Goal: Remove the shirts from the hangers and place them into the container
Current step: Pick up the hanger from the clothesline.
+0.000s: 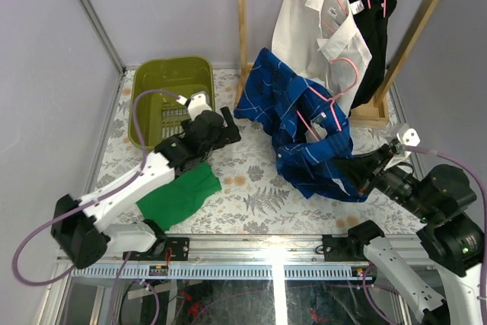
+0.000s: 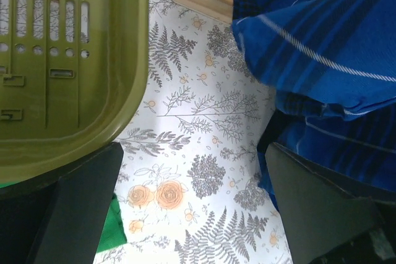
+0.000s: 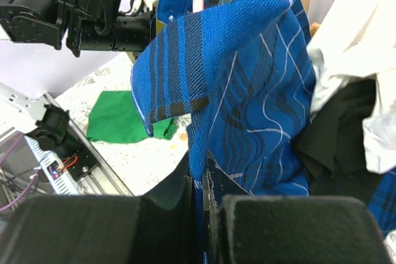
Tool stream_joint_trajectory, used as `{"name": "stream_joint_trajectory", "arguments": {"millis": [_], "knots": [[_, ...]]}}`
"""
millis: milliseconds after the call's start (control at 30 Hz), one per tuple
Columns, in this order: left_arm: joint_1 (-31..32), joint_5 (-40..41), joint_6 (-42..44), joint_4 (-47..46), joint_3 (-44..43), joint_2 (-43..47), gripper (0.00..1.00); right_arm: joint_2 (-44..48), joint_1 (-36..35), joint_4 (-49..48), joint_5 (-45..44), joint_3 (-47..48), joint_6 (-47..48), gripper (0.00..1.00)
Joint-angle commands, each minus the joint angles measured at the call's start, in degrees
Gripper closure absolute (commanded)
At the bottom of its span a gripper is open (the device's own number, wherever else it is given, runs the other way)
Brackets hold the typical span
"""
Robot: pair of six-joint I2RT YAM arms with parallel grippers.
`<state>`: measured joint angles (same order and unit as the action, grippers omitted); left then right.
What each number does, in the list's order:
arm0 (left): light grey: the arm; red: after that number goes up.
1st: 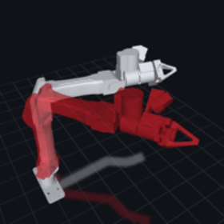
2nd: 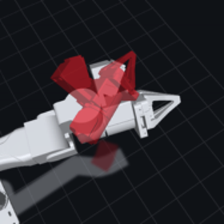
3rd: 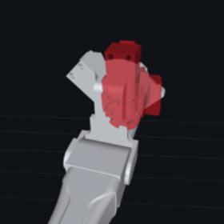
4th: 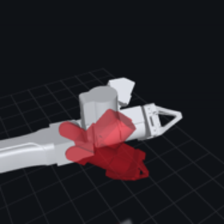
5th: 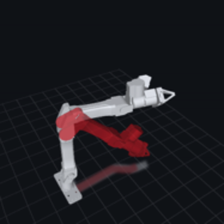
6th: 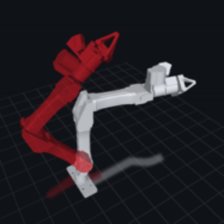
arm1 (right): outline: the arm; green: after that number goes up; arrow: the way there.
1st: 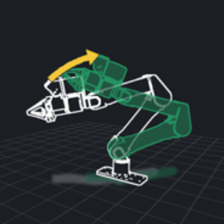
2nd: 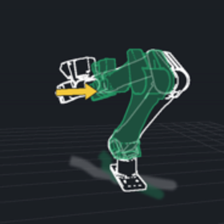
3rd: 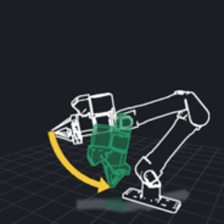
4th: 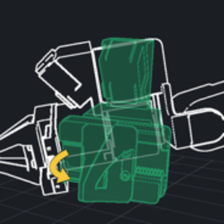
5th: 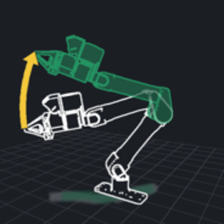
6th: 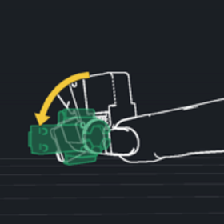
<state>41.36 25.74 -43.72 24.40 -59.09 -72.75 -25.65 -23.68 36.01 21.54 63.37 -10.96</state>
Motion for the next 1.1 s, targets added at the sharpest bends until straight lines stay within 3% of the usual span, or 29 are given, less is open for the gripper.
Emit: {"name": "stream_joint_trajectory", "arguments": {"millis": [0, 133, 267, 333, 467, 667, 767, 867, 1067], "knots": [[-0.4, -0.4, -0.7, -2.8, 4.4, 10.3, 0.0, -5.1, -0.1, 4.3, 6.7, 12.5, 5.4, 1.0], [-0.4, -3.5, 1.0, -5.1, 7.5, 23.2, 0.0, -12.7, -0.1, 13.7, 8.7, 21.9, 11.5, 1.0], [-0.5, -9.3, 4.6, -7.6, 8.4, 31.5, 0.0, -17.5, -0.1, 17.8, 2.3, 18.9, 11.3, 1.0], [-0.5, -14.2, 7.7, -9.6, 6.9, 32.9, 0.0, -18.6, -0.1, 17.2, 7.6, 13.5, 10.2, 1.0], [-0.5, -26.3, 13.5, -13.6, 1.8, 30.9, 0.0, -17.6, -0.1, 8.1, 17.9, 3.2, 5.2, 1.0], [-0.4, -45.2, 14.9, -23.7, -2.7, 24.0, 0.0, -18.8, -0.1, 4.9, 22.3, 1.2, 2.8, 1.0], [-0.2, -49.5, 14.8, -30.9, -1.0, 21.6, 0.0, -18.7, -0.1, 4.1, 22.4, -1.6, 2.0, 1.0], [0.4, -51.5, 15.6, -40.3, 2.4, 18.5, 0.07, -19.6, -0.1, 5.1, 22.5, -1.8, 3.3, 1.0], [1.1, -47.8, 23.8, -50.9, 4.5, 13.1, 0.09, -23.7, -0.1, 8.1, 24.1, 4.3, 6.5, 1.0]]}}
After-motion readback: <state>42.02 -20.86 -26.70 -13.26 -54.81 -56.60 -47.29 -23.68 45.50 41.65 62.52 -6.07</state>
